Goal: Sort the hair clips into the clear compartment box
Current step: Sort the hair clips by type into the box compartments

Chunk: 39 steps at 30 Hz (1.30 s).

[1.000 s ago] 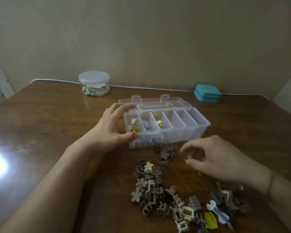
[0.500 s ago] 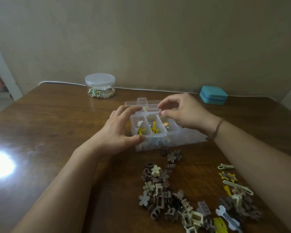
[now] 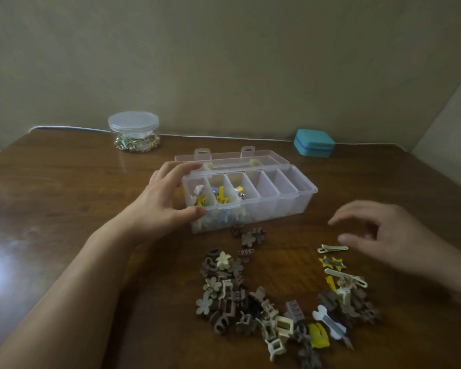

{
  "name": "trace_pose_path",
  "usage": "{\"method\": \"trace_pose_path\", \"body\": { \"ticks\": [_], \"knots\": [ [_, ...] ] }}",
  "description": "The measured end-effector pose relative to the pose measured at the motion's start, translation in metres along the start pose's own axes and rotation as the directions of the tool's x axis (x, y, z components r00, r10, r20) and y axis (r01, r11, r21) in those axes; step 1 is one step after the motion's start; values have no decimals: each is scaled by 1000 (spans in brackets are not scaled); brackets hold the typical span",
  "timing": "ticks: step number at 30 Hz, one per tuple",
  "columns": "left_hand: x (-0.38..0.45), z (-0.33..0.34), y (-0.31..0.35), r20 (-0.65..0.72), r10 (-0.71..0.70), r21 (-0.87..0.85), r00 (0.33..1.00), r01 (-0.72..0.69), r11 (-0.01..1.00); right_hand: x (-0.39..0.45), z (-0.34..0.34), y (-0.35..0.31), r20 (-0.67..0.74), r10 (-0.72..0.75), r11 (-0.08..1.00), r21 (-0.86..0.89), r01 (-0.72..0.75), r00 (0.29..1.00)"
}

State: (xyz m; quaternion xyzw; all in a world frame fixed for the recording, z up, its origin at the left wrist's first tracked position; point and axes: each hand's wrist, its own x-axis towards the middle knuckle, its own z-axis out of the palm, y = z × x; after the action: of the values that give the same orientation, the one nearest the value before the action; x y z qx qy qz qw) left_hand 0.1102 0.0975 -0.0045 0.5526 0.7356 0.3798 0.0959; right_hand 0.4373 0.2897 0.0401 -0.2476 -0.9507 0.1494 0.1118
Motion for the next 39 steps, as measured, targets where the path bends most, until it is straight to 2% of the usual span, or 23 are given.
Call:
{"method": "trace_pose_path", "body": {
  "ticks": [2, 6, 10, 12, 16, 19, 21, 24, 27, 29, 30, 32, 35, 39],
  "knots": [
    [0, 1, 0, -4, -1, -14, 1000, 1, 1000, -3, 14, 11, 118, 44, 997, -69, -36, 992],
    [-1, 2, 1, 3, -1, -32, 1000, 1, 999, 3, 32, 21, 103, 83, 997, 2, -83, 991],
    [-1, 1, 1, 8, 3, -33, 1000, -3, 999, 20, 24, 7, 119, 102, 995, -22, -100, 988],
    [-1, 1, 1, 7, 4, -28, 1000, -4, 1000, 35, 15, -16, 41, 64, 994, 85, -68, 997],
    [-1, 0, 2, 12, 11, -8, 1000, -11, 1000, 81, 12, -80, -189, -71, 957, 265, 121, 979],
    [-1, -1, 2, 3, 11, -8, 1000, -11, 1000, 117, 30, -122, -243, -108, 944, 278, 176, 964],
    [-2, -1, 1, -6, 17, -12, 1000, -17, 1000, 131, 45, -139, -211, -99, 951, 268, 155, 972],
    [-1, -2, 0, 7, 20, -2, 1000, -20, 1000, 133, 64, -140, -102, -101, 974, 192, 120, 990],
    [-1, -3, 1, 14, 6, 3, 1000, -6, 1000, 124, 57, -124, -234, -101, 955, 250, 161, 967],
    [-1, -3, 3, 13, -5, 6, 1000, 5, 1000, 113, 39, -108, -350, -85, 955, 240, 177, 933],
    [-1, -3, 3, 11, -4, 10, 1000, 4, 1000, 106, 28, -100, -363, -74, 958, 233, 167, 929],
    [-2, -3, 4, 10, -4, 16, 1000, 4, 1000, 88, 11, -82, -270, -48, 971, 214, 108, 962],
    [-2, -3, 5, 9, -2, 14, 1000, 2, 1000, 61, 2, -51, -4, 61, 996, 67, -61, 998],
    [-1, -2, 4, 17, -9, 9, 1000, 9, 1000, 29, 11, -26, 279, 197, 974, -167, -155, 940]
  ]
}}
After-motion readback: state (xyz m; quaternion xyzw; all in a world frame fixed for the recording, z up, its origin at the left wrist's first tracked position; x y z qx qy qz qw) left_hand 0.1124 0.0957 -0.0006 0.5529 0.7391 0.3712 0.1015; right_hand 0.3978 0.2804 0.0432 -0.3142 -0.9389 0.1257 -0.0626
